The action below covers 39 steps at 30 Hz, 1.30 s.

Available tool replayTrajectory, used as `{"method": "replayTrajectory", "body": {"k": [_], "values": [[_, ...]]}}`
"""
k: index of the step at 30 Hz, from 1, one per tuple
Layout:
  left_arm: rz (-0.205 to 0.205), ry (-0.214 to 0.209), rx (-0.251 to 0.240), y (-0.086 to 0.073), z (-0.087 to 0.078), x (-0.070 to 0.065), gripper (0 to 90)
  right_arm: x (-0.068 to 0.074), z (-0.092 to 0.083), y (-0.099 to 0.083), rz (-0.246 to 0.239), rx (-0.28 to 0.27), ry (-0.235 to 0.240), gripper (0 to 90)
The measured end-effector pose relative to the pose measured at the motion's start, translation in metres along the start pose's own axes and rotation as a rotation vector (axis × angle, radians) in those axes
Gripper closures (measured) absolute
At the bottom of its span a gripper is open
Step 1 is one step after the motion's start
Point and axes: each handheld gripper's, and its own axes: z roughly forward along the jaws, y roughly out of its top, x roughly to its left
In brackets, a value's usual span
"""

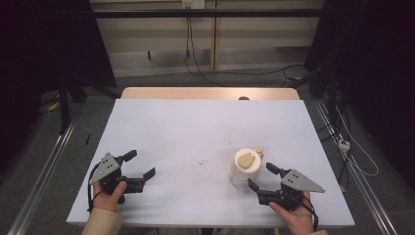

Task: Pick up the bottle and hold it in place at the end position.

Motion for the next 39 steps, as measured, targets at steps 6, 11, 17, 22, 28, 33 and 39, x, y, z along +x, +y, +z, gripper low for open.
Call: {"method": "replayTrajectory", "body": {"k": [6,11,17,22,28,33,39], "values": [[-0.002,0.0,0.004,-0.001,0.0,0.0,3.2,0.007,0.011,0.002,-0.017,0.022,0.041,12.6],[0.0,-0.007,0.01,-0.002,0.0,0.0,3.2,0.009,0.021,0.003,-0.016,0.036,0.027,8.0],[0.015,-0.015,0.016,-0.001,0.0,-0.003,3.2,0.007,0.026,0.006,0.012,0.031,0.03,7.2],[0.01,-0.013,0.018,-0.002,0.001,-0.003,3.2,0.008,0.034,0.007,0.033,0.027,0.022,4.8],[0.015,-0.02,0.023,-0.002,0.002,-0.002,3.2,0.008,0.045,0.008,0.033,0.032,0.018,3.7],[0.013,-0.024,0.022,-0.002,0.002,-0.003,3.2,0.009,0.05,0.009,0.035,0.032,0.021,3.7],[0.007,-0.026,0.021,-0.002,0.003,-0.003,3.2,0.008,0.055,0.01,0.035,0.02,0.024,5.0]]}}
